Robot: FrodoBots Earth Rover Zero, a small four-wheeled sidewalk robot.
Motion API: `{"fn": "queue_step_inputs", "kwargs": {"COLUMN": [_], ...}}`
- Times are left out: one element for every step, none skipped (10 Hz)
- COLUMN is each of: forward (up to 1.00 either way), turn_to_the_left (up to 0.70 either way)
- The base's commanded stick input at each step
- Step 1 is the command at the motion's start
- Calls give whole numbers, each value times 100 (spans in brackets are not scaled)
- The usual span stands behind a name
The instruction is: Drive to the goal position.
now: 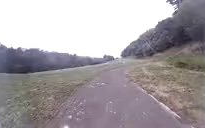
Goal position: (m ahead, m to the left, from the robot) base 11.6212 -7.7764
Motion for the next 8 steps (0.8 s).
{"fn": "queue_step_inputs", "kwargs": {"forward": [45,45,45,45,45,45,45,45], "turn_to_the_left": [0,0,-27,-27,-27,-27,-27,-27]}}
